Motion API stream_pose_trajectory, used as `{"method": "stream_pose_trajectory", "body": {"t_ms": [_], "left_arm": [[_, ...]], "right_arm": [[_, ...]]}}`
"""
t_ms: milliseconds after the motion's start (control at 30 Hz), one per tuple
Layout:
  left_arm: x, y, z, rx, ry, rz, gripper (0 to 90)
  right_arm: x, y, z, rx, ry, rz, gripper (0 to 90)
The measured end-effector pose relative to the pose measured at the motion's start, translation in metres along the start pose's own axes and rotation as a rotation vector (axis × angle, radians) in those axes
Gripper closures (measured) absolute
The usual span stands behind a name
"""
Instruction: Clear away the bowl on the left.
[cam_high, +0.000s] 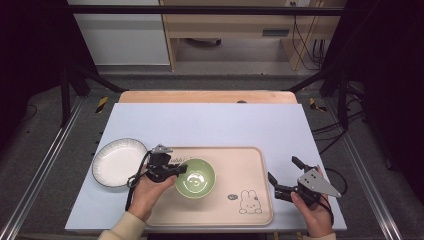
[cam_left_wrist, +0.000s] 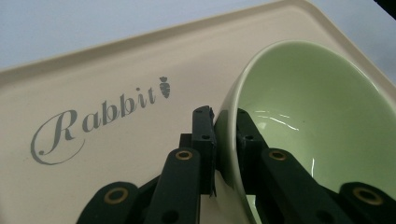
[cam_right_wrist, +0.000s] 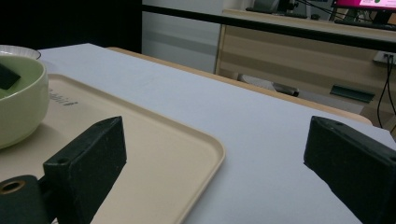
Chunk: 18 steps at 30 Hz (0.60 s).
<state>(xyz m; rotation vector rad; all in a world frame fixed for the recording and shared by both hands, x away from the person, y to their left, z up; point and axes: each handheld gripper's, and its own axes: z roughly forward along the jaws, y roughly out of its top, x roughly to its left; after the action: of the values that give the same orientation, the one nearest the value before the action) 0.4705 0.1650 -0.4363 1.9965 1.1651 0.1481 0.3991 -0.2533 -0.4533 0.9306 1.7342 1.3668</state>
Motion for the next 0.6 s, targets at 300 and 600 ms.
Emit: {"method": "stream_pose_trajectory", "body": {"t_ms": [300, 600], "left_arm": [[0.0009, -0.0016, 0.0014, 0.011, -0.003, -0.001, 82.0], [0.0040, -0.0035, 0.0030, 0.015, -0.001, -0.010, 82.0]], "right_arm": [[-0.0001, 0.0000, 0.0000, 0.001, -0.001, 0.000, 5.8], [-0.0003, -0.0001, 0.0001, 0.000, -0.001, 0.000, 5.9]]}}
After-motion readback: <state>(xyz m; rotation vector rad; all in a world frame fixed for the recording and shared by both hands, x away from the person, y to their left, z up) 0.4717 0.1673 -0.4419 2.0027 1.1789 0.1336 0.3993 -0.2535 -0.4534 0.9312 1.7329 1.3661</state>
